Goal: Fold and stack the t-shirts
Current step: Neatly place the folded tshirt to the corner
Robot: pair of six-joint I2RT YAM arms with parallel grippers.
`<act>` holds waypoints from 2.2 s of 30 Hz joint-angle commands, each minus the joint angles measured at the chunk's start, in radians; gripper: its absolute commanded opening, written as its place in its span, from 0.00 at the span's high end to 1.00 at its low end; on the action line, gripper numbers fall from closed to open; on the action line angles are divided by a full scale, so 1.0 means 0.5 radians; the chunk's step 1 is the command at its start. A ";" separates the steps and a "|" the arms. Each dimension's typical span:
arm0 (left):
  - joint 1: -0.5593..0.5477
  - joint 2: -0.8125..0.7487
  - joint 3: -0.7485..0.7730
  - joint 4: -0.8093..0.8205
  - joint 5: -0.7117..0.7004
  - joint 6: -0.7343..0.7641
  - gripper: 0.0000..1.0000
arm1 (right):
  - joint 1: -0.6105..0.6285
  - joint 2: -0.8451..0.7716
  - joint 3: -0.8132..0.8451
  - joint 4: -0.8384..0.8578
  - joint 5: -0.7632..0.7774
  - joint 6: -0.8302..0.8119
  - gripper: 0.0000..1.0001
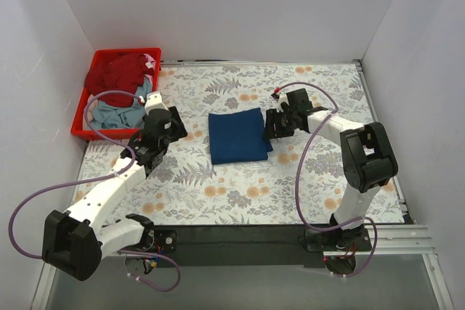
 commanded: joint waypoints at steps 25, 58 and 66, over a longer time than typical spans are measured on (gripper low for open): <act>0.000 0.030 -0.080 0.077 -0.028 0.076 0.48 | -0.060 0.327 0.331 -0.215 0.128 -0.313 0.99; -0.184 0.042 -0.098 0.111 -0.163 0.138 0.48 | -0.242 0.449 0.987 -0.488 0.911 -0.791 0.50; -0.184 0.002 -0.101 0.114 -0.163 0.144 0.48 | -0.076 0.603 0.978 -0.491 1.126 -0.810 0.50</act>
